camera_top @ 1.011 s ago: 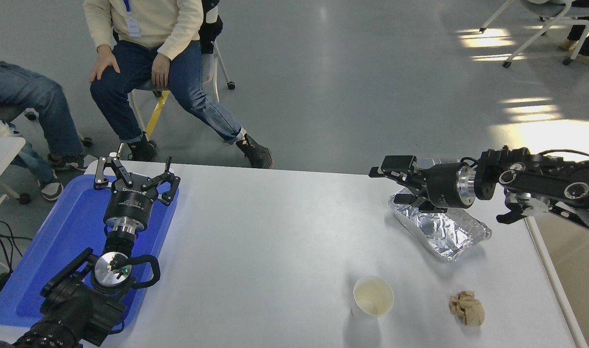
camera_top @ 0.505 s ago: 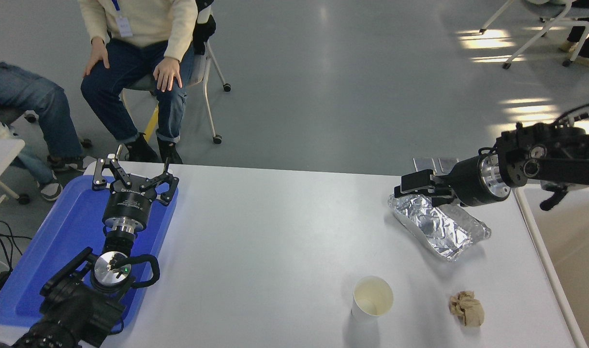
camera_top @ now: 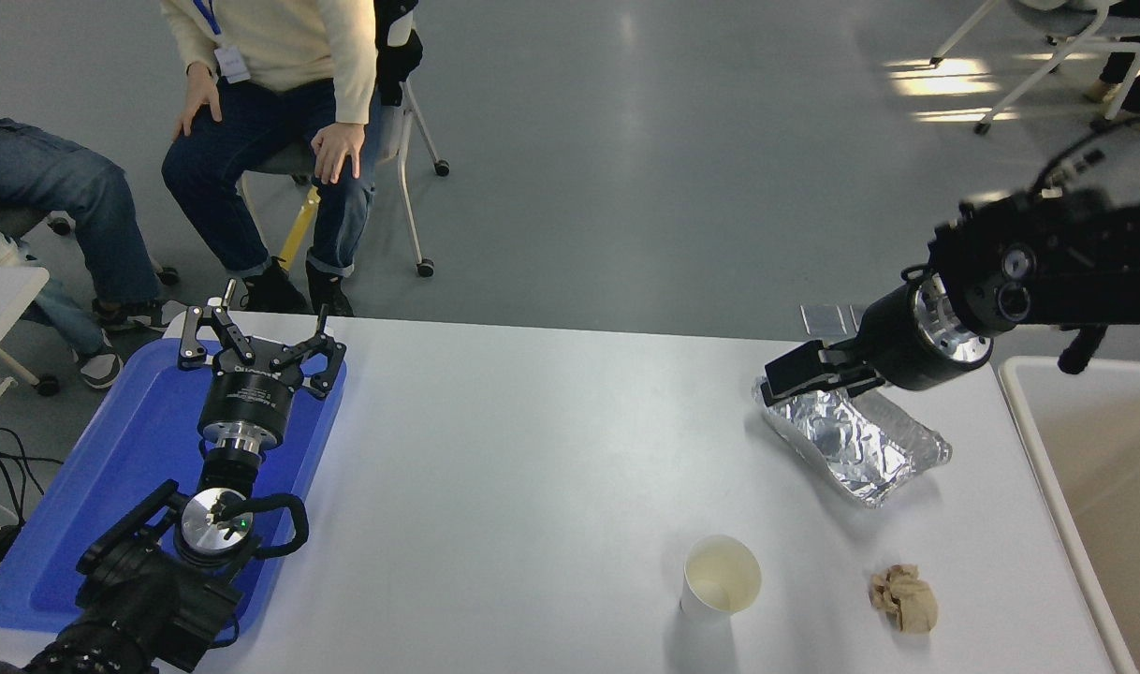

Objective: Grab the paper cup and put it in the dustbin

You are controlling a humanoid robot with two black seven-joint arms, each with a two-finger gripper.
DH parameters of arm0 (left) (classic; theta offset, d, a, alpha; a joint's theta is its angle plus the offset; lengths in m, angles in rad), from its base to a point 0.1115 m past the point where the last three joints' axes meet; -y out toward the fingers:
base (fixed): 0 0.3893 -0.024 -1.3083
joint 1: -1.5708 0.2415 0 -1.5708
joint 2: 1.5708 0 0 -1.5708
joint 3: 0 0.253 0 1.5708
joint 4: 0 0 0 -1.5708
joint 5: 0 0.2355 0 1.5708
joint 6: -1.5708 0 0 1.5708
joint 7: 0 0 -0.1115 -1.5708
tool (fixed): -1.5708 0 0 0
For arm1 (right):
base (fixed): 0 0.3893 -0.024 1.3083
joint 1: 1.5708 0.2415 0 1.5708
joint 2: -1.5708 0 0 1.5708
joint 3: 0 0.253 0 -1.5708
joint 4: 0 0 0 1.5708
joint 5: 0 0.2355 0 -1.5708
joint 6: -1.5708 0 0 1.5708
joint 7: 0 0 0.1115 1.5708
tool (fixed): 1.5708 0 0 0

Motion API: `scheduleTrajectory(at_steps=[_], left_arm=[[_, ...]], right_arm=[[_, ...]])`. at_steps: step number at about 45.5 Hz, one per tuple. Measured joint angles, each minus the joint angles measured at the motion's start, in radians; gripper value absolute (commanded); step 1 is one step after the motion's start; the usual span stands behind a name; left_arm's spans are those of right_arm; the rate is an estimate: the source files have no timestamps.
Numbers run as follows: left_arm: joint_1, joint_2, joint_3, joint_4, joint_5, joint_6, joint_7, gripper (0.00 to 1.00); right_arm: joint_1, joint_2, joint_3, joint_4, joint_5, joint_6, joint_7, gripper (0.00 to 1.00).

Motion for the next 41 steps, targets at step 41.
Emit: scheduleTrajectory(at_steps=[41], left_arm=[[0.001, 0.000, 0.000, 0.000, 0.000, -0.002, 0.002, 1.00]], right_arm=[[0.378, 0.039, -0.255, 0.204, 0.137, 0.179, -0.004, 1.00]])
